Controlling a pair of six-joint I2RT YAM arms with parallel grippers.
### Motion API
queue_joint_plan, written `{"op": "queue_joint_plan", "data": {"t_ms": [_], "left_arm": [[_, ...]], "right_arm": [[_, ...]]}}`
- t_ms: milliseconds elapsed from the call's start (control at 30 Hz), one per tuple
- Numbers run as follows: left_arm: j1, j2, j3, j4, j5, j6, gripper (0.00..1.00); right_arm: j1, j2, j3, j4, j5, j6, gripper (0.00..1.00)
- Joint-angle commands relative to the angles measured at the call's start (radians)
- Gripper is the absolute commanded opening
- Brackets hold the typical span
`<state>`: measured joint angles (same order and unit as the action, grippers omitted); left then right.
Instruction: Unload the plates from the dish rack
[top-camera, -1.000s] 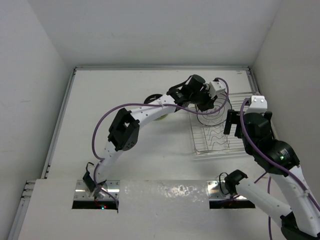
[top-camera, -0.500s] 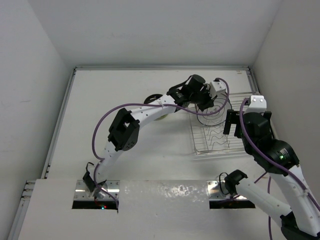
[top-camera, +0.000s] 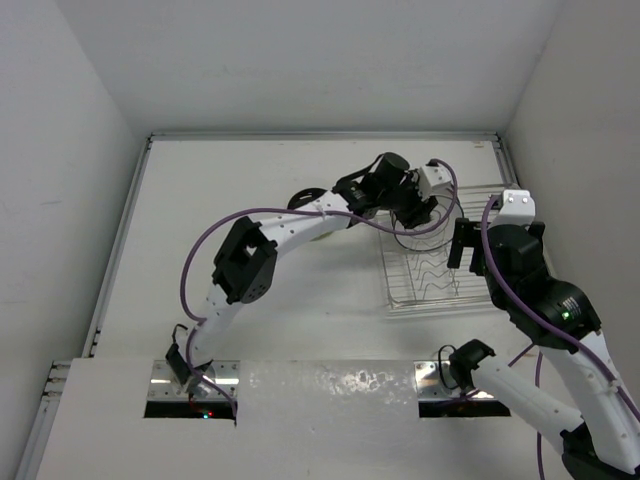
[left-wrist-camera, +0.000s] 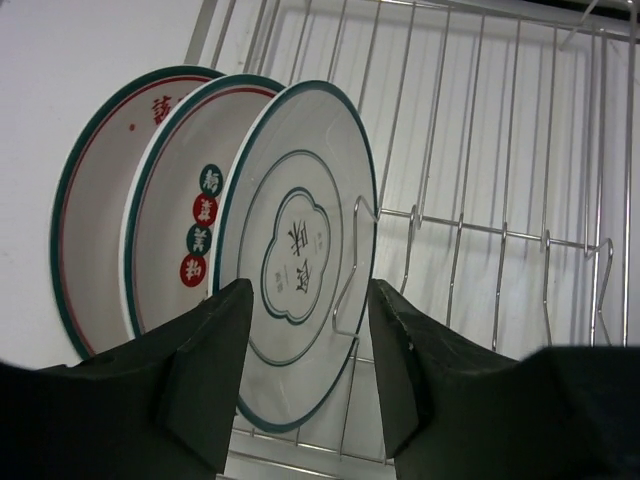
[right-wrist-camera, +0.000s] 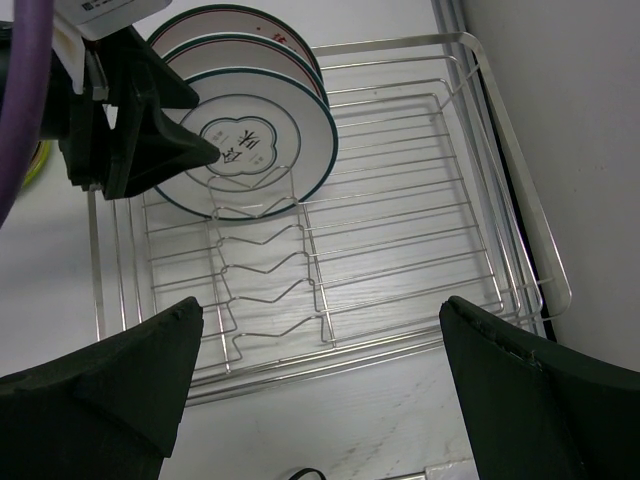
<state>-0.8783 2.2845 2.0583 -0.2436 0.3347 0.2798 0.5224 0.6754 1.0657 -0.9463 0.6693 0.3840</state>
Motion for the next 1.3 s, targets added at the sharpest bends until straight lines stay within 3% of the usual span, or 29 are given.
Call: {"op": "queue_joint_plan", "data": {"t_ms": [0, 133, 367, 867, 1067, 1267], "left_arm": [[-0.007, -0.120, -0.032, 0.096, -0.043, 0.007, 0.48], [-0.007, -0.134, -0.040, 0.104, -0.072, 0.010, 0.53], [-0.007, -0.140, -0.036, 0.105, -0.080, 0.024, 0.53], [-0.005, 0.015, 0.063, 0.081, -0.086, 0.056, 0.48], [-0.005, 0.047, 0.066, 0.087, -0.072, 0.052, 0.40], [-0.005, 0.032, 0.056, 0.089, -0.054, 0.052, 0.23]], "right_arm": [[0.005, 0.007, 0.028, 0.015, 0.009, -0.016, 0.99], [0.005, 0.012, 0.027, 0.015, 0.009, -0.016, 0.99], [0.007, 0.013, 0.027, 0.017, 0.016, -0.020, 0.99], [0.005, 0.020, 0.014, 0.027, 0.006, -0.028, 0.99], [0.007, 0.026, 0.007, 0.040, 0.001, -0.031, 0.99], [0.005, 0.030, 0.005, 0.044, 0.003, -0.033, 0.99]]}}
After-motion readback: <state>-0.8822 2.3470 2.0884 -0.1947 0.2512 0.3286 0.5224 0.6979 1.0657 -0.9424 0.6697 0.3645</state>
